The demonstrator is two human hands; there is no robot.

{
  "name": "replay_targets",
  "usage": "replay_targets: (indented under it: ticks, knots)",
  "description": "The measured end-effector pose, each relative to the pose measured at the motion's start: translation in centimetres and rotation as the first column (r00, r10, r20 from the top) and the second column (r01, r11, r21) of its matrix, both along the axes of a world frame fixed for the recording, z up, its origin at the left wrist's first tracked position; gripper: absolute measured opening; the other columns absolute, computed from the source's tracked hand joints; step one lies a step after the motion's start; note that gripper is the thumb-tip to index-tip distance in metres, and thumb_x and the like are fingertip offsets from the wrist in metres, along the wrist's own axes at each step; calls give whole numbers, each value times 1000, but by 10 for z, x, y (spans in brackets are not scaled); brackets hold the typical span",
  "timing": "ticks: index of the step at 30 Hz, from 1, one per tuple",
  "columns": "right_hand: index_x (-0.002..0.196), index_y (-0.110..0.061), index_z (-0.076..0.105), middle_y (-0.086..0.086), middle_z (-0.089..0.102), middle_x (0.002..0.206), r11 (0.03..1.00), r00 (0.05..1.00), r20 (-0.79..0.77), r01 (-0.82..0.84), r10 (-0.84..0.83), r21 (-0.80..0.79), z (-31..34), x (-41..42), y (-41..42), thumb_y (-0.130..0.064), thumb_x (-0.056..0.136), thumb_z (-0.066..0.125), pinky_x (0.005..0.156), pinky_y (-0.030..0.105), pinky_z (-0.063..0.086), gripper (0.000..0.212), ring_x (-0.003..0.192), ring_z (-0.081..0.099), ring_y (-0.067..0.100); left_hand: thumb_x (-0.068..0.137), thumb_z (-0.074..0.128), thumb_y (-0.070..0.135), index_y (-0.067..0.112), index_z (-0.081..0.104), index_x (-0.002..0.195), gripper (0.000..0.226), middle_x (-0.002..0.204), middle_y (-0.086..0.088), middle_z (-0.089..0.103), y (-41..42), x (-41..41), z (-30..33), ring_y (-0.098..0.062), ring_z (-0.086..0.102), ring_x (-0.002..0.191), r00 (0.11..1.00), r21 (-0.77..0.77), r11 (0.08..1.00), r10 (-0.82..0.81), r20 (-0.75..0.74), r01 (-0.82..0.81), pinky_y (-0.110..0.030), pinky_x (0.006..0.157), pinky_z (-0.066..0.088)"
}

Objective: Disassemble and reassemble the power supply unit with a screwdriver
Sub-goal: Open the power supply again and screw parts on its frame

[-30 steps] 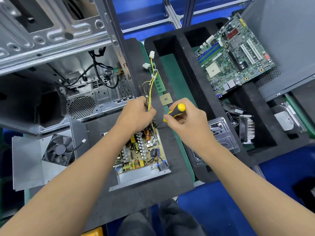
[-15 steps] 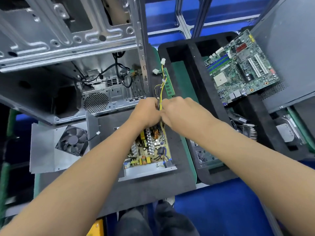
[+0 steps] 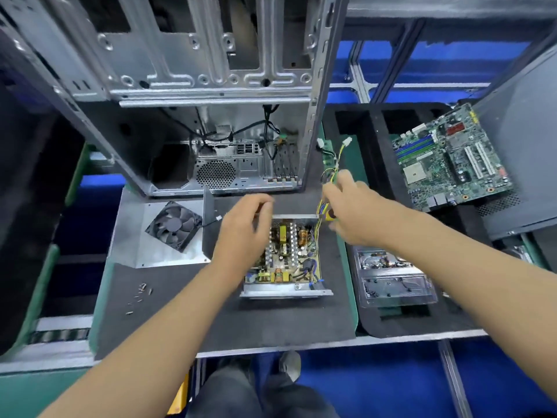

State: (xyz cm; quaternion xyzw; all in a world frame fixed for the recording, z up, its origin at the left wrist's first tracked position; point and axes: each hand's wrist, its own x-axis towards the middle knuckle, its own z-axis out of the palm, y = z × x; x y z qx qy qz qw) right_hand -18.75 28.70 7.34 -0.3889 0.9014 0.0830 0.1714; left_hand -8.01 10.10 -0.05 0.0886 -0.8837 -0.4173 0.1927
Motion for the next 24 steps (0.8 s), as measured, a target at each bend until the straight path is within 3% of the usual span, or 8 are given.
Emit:
replay_targets:
  ticks: [2, 5, 9, 11, 14, 18, 21, 24]
  knots:
    - [110, -10, 45, 10, 40, 114, 997, 998, 10, -70, 69, 45, -1, -2, 2, -2, 89, 54, 78, 42, 50, 24, 89, 55, 29, 101, 49, 19, 9, 65, 104, 20, 96, 7, 63, -4, 37, -14, -4, 58, 86, 998, 5, 999, 44, -42, -44, -11, 81, 42]
    - [112, -11, 47, 9, 48, 111, 985, 982, -121, -128, 142, 117, -3, -1, -1, -13, 98, 51, 70, 37, 48, 14, 83, 56, 29, 99, 46, 27, 18, 63, 105, 20, 93, 11, 61, -17, 87, -42, 1, 52, 82, 990, -6, 991, 136, 43, -136, -8, 77, 37]
    - [92, -15, 42, 9, 62, 102, 988, 980, -183, -50, 76, 144, -6, 3, -7, -31, 106, 41, 63, 37, 38, 21, 90, 62, 35, 97, 44, 31, 15, 65, 100, 26, 88, 9, 63, -33, 127, -78, -19, 61, 80, 946, -119, 985, 156, 284, -127, -33, 74, 46]
    - [92, -16, 39, 10, 61, 103, 983, 981, -174, -56, 87, 176, -6, 0, -7, -30, 104, 47, 62, 36, 41, 20, 92, 64, 35, 98, 41, 33, 9, 66, 95, 34, 85, 0, 63, -37, 129, -85, -28, 61, 79, 953, -221, 974, 118, 280, -55, -40, 74, 49]
    - [108, -12, 46, 9, 55, 105, 951, 965, -160, -161, 208, 263, -2, -5, -4, -24, 100, 55, 62, 37, 45, 17, 91, 63, 33, 97, 40, 33, 10, 65, 89, 35, 80, -2, 59, -38, 124, -92, -28, 55, 75, 966, -392, 920, 103, 239, -2, -38, 71, 40]
    - [101, -15, 58, 7, 62, 99, 910, 932, -164, -259, 323, 324, 3, -7, -5, -32, 100, 49, 63, 32, 40, 20, 89, 66, 32, 96, 41, 31, 11, 65, 86, 33, 78, -3, 57, -37, 124, -96, -28, 54, 73, 968, -426, 904, 129, 213, -27, -41, 69, 43]
    - [88, -15, 52, 13, 62, 100, 967, 988, -121, -64, 97, 248, 0, -5, -9, -41, 97, 49, 66, 33, 41, 28, 87, 62, 36, 96, 42, 30, 10, 65, 85, 33, 77, -4, 57, -37, 121, -96, -29, 54, 72, 969, -433, 901, 125, 215, -20, -43, 65, 46]
    - [82, -12, 50, 14, 58, 98, 946, 953, 120, 251, -279, 207, 0, -14, -17, -42, 96, 52, 74, 35, 49, 33, 87, 60, 35, 96, 41, 30, 8, 65, 86, 34, 77, -5, 57, -37, 119, -95, -31, 54, 71, 965, -442, 897, 109, 240, 9, -44, 64, 46]
